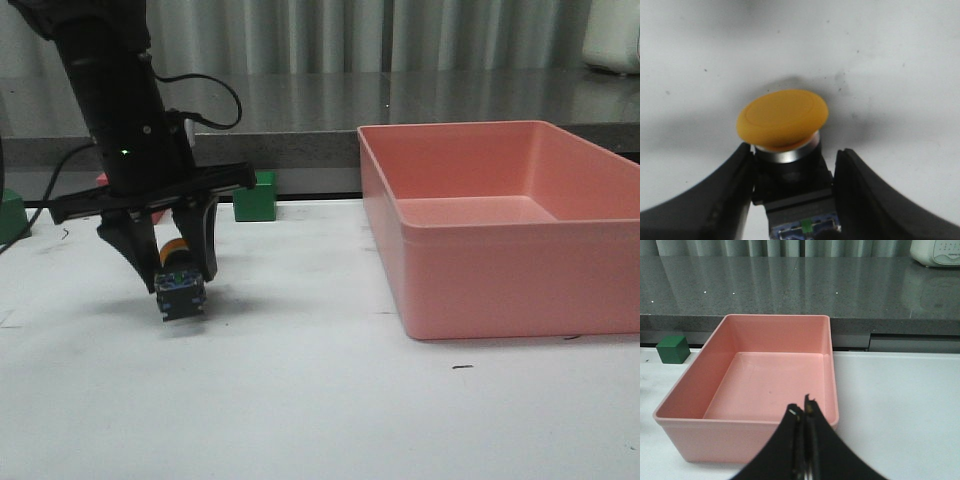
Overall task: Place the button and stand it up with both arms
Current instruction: 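Lift the button with the left gripper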
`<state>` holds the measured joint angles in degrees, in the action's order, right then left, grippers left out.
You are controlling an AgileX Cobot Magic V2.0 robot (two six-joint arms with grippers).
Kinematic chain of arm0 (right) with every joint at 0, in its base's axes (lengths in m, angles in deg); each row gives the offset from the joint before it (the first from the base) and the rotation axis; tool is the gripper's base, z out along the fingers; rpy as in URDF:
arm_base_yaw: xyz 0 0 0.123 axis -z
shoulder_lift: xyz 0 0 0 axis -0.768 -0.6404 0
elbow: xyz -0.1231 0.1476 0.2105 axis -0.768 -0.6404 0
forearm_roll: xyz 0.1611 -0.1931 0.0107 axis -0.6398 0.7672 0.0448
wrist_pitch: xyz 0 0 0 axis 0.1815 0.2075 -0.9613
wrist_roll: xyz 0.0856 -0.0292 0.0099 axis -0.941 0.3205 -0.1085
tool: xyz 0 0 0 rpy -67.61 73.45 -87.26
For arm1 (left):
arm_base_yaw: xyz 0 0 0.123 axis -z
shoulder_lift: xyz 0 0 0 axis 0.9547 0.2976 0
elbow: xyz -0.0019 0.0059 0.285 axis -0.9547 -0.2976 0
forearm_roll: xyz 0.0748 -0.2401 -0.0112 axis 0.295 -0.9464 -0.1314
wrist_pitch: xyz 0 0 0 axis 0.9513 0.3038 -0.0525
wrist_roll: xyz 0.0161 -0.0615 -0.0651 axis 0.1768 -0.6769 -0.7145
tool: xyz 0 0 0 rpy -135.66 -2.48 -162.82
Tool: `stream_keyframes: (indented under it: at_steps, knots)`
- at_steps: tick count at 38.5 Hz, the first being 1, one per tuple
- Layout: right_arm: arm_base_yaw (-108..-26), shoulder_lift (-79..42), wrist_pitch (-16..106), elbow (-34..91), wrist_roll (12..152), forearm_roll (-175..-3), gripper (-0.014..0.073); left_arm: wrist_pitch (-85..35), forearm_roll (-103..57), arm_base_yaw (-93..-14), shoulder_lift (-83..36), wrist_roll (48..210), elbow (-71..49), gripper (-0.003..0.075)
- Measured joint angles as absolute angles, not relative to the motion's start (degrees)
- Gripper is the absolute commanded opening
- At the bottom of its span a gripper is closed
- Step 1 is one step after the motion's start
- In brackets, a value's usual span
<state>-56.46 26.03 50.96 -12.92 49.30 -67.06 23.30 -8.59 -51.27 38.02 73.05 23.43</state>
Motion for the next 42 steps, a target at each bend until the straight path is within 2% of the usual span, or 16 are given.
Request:
stream_keyframes:
  at_steps: [20, 42]
  knots:
    - [-56.46, 26.03, 50.96, -12.92, 49.30, -67.06, -0.0070, 16.60, -1.07, -48.74, 22.45, 75.54, 22.05, 0.0112]
    - [-56.46, 26.03, 50.96, -12.92, 49.30, -67.06, -0.0070, 18.75, -1.08, -46.53, 22.01, 76.52, 23.37, 0.0112]
